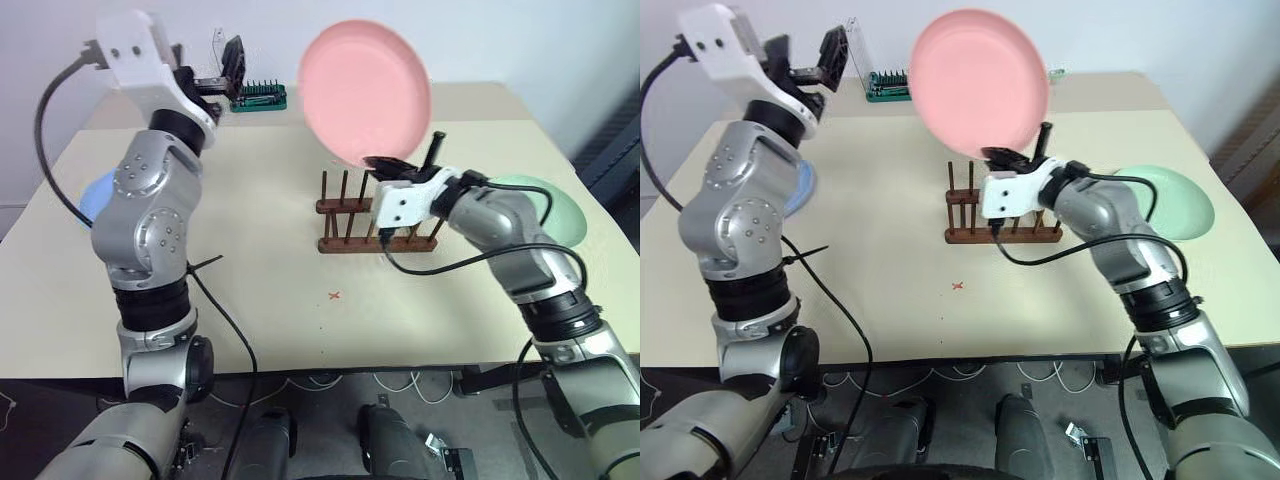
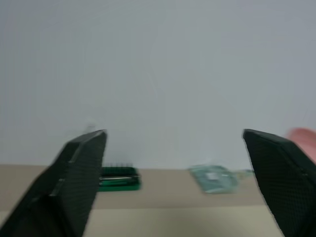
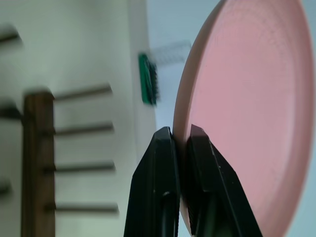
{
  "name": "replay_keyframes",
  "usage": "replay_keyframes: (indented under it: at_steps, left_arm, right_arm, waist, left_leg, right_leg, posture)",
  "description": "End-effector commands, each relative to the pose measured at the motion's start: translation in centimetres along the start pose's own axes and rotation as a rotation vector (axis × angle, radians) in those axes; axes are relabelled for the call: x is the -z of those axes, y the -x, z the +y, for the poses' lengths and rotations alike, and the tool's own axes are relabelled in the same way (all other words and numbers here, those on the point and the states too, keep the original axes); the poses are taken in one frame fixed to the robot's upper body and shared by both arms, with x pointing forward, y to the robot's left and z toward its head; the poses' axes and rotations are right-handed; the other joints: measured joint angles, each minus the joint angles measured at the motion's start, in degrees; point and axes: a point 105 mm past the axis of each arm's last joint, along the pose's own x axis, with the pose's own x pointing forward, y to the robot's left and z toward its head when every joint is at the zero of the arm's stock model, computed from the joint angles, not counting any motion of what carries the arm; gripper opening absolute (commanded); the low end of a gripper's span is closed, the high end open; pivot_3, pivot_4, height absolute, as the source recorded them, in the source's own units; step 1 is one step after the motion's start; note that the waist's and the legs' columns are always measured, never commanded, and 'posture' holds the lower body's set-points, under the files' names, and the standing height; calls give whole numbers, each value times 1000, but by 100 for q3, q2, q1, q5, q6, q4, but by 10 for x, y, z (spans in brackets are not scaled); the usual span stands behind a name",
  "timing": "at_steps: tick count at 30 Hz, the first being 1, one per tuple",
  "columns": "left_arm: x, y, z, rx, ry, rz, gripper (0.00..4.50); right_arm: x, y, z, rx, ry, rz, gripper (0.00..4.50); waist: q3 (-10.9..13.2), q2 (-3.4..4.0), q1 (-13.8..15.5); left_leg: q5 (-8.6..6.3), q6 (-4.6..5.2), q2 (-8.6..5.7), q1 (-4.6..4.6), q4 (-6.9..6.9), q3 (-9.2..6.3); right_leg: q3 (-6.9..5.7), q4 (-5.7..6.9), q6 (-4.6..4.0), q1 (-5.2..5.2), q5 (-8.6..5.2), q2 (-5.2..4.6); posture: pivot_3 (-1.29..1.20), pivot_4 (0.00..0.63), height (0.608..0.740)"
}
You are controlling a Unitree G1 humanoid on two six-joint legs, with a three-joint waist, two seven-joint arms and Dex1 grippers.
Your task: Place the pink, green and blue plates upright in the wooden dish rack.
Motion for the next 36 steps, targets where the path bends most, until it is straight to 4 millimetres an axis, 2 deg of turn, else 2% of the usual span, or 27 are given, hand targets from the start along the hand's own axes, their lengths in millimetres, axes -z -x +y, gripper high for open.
replay_keyframes:
  at_steps: [1,4,6,11,14,17,22,36]
  left_arm:
    - [12,15,11,153,-109,50,4433]
    - [52,53,-10,472,-197,198,4433]
    - [73,79,-17,616,-183,287,4433]
    - [96,115,-18,756,-27,420,4433]
    - [108,130,-16,793,3,497,4433]
    - [116,147,-22,856,20,553,4433]
    - [127,162,-27,903,10,615,4433]
    - [126,171,-43,962,38,606,4433]
  right_arm:
    - [12,36,-46,153,-252,-14,0]
    - [3,52,-58,172,-585,-122,0]
    - [-8,61,-61,145,-771,-215,0]
    - [-21,74,-67,136,-1118,-359,0]
    - [-22,78,-61,115,-1290,-400,0]
    - [-17,77,-49,96,-1351,-351,0]
    - [-7,77,-44,108,-1417,-329,0]
    - [31,81,-20,105,-1545,-231,0]
  waist:
    - [1,4,-13]
    - [4,14,-39]
    - [7,16,-41]
    - [9,16,-1]
    - [8,19,11]
    - [9,20,8]
    - [17,34,3]
    - [17,35,2]
  left_leg:
    - [0,0,0,2,-2,1]
    - [-1,2,1,4,-8,3]
    - [-19,34,5,5,-6,2]
    - [-21,38,8,4,1,-6]
    - [-23,41,8,6,1,-5]
    - [-24,43,8,6,1,-4]
    - [-24,43,8,6,0,-1]
    - [-25,44,9,6,0,2]
  right_leg:
    - [1,-1,0,1,0,0]
    - [4,-2,-1,1,0,0]
    - [4,2,-4,1,0,2]
    - [2,3,-7,5,-1,4]
    - [3,0,-8,8,-1,3]
    - [2,-1,-7,8,-1,3]
    - [3,1,-7,5,-1,3]
    - [3,1,-7,5,-1,3]
  posture:
    - [0,150,740]
    - [0,150,740]
    - [0,150,740]
    - [0,150,740]
    - [0,150,740]
    - [0,150,740]
    - [0,150,740]
    - [0,150,740]
